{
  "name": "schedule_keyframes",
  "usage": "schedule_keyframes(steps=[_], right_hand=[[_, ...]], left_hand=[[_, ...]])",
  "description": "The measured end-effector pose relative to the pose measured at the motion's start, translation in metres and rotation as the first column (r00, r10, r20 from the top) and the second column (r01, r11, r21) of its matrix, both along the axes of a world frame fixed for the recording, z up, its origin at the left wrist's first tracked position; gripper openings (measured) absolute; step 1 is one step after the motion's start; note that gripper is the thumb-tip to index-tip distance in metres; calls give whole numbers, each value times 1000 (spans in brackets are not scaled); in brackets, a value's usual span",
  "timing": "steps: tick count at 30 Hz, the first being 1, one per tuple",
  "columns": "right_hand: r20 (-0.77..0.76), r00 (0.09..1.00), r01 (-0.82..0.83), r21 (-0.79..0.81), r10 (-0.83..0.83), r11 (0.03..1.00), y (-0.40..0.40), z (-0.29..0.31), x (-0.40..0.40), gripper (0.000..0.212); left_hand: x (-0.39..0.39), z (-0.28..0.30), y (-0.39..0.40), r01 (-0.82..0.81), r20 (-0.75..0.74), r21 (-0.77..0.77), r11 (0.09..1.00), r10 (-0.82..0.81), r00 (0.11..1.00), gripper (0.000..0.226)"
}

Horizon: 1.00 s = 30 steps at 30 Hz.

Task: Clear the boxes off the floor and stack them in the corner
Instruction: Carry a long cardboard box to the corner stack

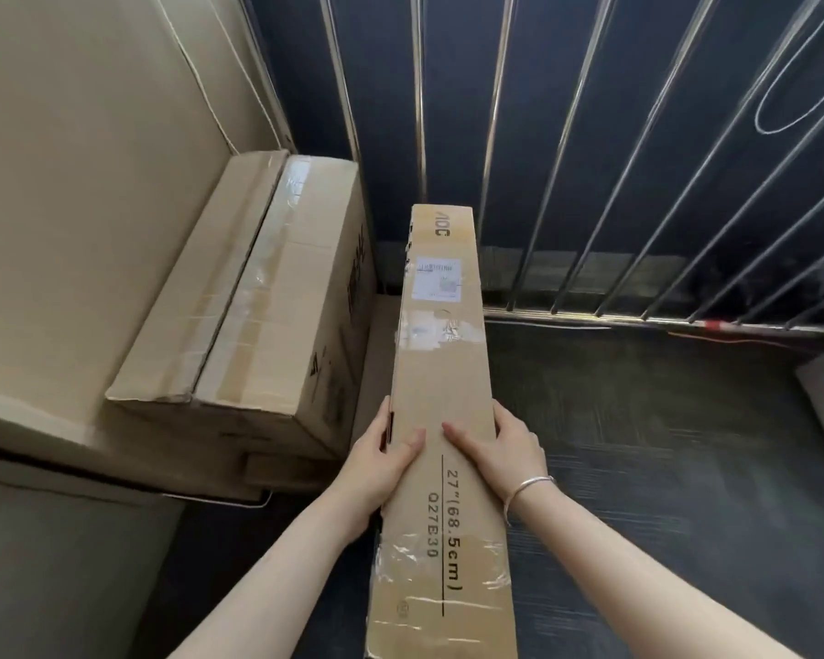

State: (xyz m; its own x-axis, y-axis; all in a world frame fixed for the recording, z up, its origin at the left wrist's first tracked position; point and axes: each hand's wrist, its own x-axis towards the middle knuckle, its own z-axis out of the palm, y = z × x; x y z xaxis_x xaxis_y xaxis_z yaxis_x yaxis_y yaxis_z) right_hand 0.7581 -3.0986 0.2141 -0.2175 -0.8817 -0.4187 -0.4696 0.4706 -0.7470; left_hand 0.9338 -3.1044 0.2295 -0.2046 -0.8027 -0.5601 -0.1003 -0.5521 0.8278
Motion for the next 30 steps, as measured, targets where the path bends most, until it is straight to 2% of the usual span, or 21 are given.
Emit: schedule_keyframes(steps=[4, 8, 13, 17, 22, 27, 30], right_hand=[[-17, 1000, 22, 2, -22, 1000, -22, -50, 7, 49], [-16, 999, 43, -2, -43, 999, -41, -108, 17, 57], [0, 999, 54, 23, -54, 998, -46, -164, 25, 61], [21, 997, 79, 47, -80, 996, -40, -200, 31, 77], [-17, 995, 100, 87, -99, 991, -34, -220, 38, 96], [-58, 997, 58, 165, -49, 985, -38, -213, 37, 90], [18, 998, 53, 222, -58, 974, -37, -207, 36, 93]], left_hand=[[5, -50, -24, -6, 6, 18, 1000, 6, 1000, 40], [14, -109, -46, -5, -16, 37, 999, 6, 1000, 67], [22, -168, -53, 23, -41, 75, 997, -20, 999, 82], [27, -206, -50, 21, -26, 113, 993, -19, 999, 84], [29, -222, -46, 6, -5, 134, 991, -6, 1000, 83], [27, -216, -49, 24, 53, 107, 994, -30, 998, 83], [24, -206, -49, 35, 127, 120, 992, -50, 991, 80]])
